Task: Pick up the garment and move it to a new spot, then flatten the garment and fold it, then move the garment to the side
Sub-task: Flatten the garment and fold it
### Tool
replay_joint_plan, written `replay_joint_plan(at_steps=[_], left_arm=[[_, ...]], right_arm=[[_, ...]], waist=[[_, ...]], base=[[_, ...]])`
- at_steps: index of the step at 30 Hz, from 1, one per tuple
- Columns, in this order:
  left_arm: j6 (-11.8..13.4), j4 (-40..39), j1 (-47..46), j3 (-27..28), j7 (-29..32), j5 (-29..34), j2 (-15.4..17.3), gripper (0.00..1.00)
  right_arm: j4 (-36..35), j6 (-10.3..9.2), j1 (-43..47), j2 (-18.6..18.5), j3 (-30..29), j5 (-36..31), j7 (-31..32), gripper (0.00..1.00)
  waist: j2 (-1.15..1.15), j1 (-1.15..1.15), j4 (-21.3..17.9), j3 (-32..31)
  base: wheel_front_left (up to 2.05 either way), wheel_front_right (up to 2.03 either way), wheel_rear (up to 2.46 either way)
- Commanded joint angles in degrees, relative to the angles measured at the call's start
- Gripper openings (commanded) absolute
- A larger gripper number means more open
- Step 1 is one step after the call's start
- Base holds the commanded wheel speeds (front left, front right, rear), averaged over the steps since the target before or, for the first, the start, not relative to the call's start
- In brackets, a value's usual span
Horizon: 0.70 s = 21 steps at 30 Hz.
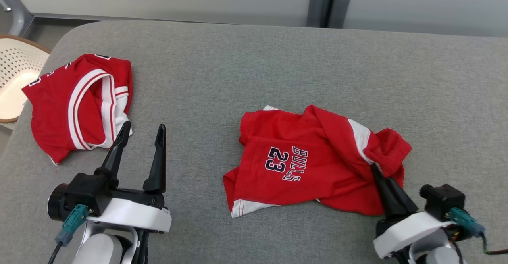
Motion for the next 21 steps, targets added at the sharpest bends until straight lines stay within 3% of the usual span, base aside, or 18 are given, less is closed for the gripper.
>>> replay_joint_plan(at_steps=[1, 9, 10, 11, 12, 16, 21], left_arm=[[0.2, -0.1, -0.3, 0.3, -0.2, -0.1, 0.5, 1.00], [0.4, -0.1, -0.7, 0.5, -0.3, -0.5, 0.8, 1.00], [0.4, -0.1, -0.7, 0.6, -0.3, -0.6, 0.9, 1.00], [0.5, 0.0, -0.8, 0.5, -0.3, -0.6, 0.9, 1.00], [0.6, 0.1, -0.8, 0.6, -0.3, -0.7, 0.9, 1.00], [0.8, 0.6, 0.2, 1.0, -0.4, -1.0, 1.2, 1.00], [1.6, 0.7, 1.9, 1.8, -0.5, -1.6, 1.7, 1.00]], right_arm=[[-0.6, -0.02, 1.0, -0.7, -1.4, 0.4, -0.2, 0.00], [-0.9, -0.02, 4.4, -3.0, -11.6, 0.4, 2.9, 0.00], [-0.2, -0.03, 4.6, -3.1, -12.2, 0.4, 3.5, 0.05], [0.4, -0.02, 4.5, -3.1, -12.5, 0.3, 3.6, 0.33], [0.8, -0.02, 4.2, -2.9, -12.8, 0.4, 3.3, 1.00], [1.3, -0.02, 3.9, -2.4, -13.8, 1.0, 1.8, 1.00], [-2.9, -0.02, 5.8, -3.1, -15.5, 0.4, -0.4, 1.00]], waist=[[0.00, 0.00, -0.8, -0.1], [0.00, 0.00, -2.9, 0.7], [0.00, 0.00, -3.1, 0.8], [0.00, 0.00, -3.2, 0.9], [0.00, 0.00, -3.4, 0.9], [0.00, 0.00, -4.2, 0.2], [0.00, 0.00, -5.4, -1.3]], base=[[0.00, 0.00, 0.00], [0.00, 0.00, 0.00], [0.00, 0.00, 0.00], [0.00, 0.00, 0.00], [0.00, 0.00, 0.00], [0.00, 0.00, 0.00], [0.00, 0.00, 0.00]])
